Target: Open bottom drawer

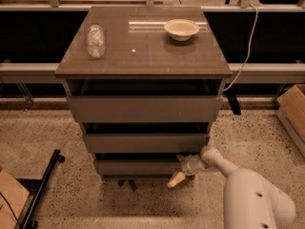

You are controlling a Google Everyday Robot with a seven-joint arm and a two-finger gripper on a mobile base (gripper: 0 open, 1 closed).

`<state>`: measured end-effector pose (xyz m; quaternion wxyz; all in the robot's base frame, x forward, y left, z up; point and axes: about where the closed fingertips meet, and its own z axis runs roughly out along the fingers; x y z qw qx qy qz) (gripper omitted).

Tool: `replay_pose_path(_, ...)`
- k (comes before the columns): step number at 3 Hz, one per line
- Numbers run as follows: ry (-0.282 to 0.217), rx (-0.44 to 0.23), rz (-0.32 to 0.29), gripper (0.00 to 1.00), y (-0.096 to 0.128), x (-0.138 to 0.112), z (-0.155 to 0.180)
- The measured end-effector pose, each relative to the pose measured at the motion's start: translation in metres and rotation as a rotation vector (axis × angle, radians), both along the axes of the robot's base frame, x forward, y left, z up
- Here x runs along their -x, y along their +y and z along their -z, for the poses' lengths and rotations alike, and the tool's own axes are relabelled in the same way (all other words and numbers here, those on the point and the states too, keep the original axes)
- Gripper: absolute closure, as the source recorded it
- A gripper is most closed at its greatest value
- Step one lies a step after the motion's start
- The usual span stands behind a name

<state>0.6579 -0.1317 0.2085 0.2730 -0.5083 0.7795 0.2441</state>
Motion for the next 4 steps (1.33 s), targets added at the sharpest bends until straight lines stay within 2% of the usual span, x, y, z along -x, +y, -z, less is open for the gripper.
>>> replay_pose_path(1, 0.013, 0.002, 0.009, 0.00, -0.002, -0.018, 0.016)
replay_pose_path(2, 0.049, -0.004, 0.006, 0.16, -0.001, -0.016, 0.030)
replay_pose_path(3, 0.049, -0.004, 0.006, 0.40, -0.001, -0.016, 0.024)
replay_pose_path(4, 0.049, -0.004, 0.006, 0.71, -0.001, -0.016, 0.018)
